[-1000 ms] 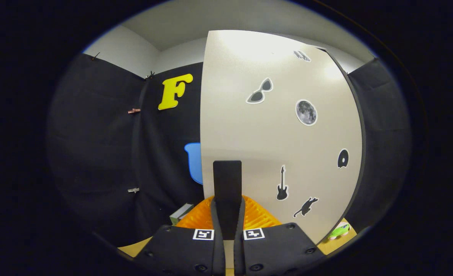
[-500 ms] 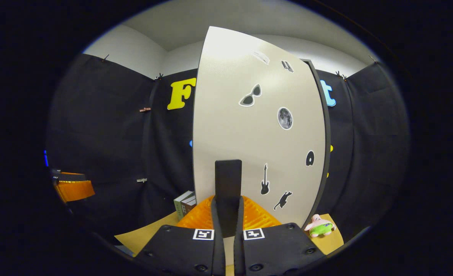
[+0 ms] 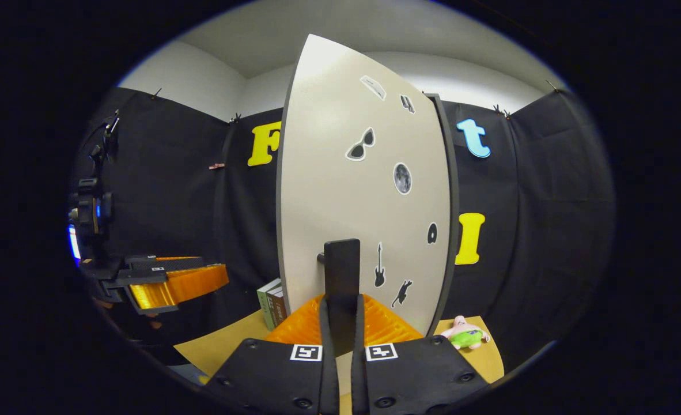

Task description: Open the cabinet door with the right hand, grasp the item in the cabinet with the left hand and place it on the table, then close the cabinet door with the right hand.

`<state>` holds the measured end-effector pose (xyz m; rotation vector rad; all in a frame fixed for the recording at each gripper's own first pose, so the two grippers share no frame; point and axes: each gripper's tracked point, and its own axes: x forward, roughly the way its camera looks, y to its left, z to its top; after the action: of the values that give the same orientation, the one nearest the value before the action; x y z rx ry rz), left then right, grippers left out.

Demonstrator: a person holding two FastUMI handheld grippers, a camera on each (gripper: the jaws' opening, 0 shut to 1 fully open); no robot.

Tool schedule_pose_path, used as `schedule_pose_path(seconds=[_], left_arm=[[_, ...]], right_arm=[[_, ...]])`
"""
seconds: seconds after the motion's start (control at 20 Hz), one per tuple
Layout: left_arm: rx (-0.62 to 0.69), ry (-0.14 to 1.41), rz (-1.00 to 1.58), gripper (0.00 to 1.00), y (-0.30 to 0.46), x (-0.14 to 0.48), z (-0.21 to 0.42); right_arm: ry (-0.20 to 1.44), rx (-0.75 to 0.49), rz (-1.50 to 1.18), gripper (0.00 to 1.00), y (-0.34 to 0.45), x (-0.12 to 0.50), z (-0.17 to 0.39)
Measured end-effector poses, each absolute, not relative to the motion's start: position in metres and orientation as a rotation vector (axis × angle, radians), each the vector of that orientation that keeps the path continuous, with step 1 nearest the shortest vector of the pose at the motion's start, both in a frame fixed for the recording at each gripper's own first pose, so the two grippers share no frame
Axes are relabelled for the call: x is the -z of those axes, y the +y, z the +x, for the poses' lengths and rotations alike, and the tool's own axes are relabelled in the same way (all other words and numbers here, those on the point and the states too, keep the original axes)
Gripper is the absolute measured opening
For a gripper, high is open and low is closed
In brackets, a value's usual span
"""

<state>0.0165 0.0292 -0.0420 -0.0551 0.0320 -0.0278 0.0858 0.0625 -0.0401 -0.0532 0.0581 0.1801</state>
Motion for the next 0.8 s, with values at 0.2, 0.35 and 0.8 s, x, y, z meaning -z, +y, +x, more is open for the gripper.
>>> schedule_pose_path(seconds=[0.2,0.35,0.8], left_arm=[[0.123,0.041,-0.065,0.95,-0.011,0.047,0.048],[0.175,0.041,-0.058,0.95,-0.039,0.048,0.067],[0.249,0.053,-0.052,0.92,-0.097,0.056,0.103]], right_arm=[[0.040,-0.129,-0.073,0.11,0.038,0.036,0.077],[0.030,-0.092,-0.063,0.11,0.018,0.033,0.071],[0.019,-0.008,-0.089,0.10,-0.027,0.027,0.067]])
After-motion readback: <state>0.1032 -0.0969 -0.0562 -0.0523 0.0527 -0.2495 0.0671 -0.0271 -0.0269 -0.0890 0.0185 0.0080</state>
